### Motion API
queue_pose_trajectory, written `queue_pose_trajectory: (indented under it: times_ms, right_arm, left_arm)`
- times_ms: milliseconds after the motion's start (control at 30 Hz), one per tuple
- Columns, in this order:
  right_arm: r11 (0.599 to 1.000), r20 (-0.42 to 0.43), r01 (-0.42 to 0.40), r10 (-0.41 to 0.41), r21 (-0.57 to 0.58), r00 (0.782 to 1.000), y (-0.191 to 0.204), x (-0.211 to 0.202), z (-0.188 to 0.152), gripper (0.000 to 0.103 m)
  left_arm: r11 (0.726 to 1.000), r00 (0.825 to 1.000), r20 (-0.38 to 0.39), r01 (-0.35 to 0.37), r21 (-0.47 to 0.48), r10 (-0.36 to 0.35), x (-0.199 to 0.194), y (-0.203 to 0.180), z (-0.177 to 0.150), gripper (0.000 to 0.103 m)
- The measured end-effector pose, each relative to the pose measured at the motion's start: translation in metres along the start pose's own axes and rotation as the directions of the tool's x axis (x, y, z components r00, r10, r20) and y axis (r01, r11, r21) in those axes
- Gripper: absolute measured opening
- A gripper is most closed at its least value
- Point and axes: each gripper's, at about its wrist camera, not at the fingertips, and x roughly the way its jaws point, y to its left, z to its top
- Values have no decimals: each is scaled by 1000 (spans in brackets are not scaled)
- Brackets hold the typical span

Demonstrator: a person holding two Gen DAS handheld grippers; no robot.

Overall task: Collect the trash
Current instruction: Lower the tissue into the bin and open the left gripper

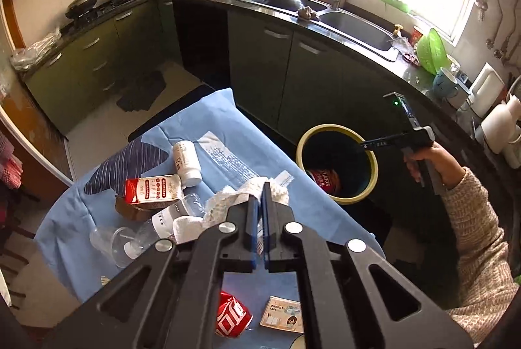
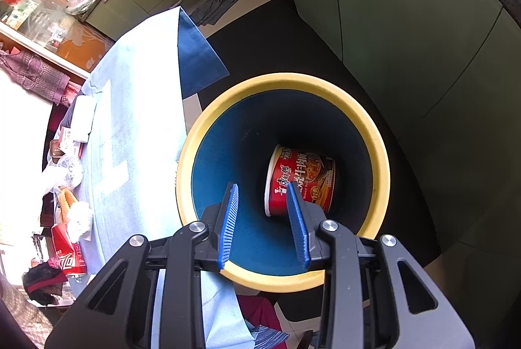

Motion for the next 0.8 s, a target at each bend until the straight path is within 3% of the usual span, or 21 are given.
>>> queue_pose_trajectory:
  times_ms: [167, 367, 633, 733, 800]
  right_arm:
    - [1000, 45, 3, -3, 3, 999, -4, -26, -3, 33]
    - [1000, 113, 26, -27, 9, 993, -21, -73, -14, 33]
    - [997, 153, 52, -60, 57, 986, -62, -111, -35, 33]
    - [995, 154, 66, -77, 76, 985, -77, -120, -42, 33]
    - [993, 158, 71, -85, 90, 984, -85, -125, -46, 33]
  left_arm:
    - [994, 997, 30, 72, 80, -74, 2, -41, 17, 2]
    - [971, 988, 1, 150, 186, -153, 35, -108, 52, 2]
    - [939, 974, -89, 225, 260, -209, 124, -186, 86, 2]
    - [940, 972, -126, 226, 255, -200, 167, -201, 88, 3]
    - [947, 971, -161, 210, 245, -174, 196, -208, 84, 8]
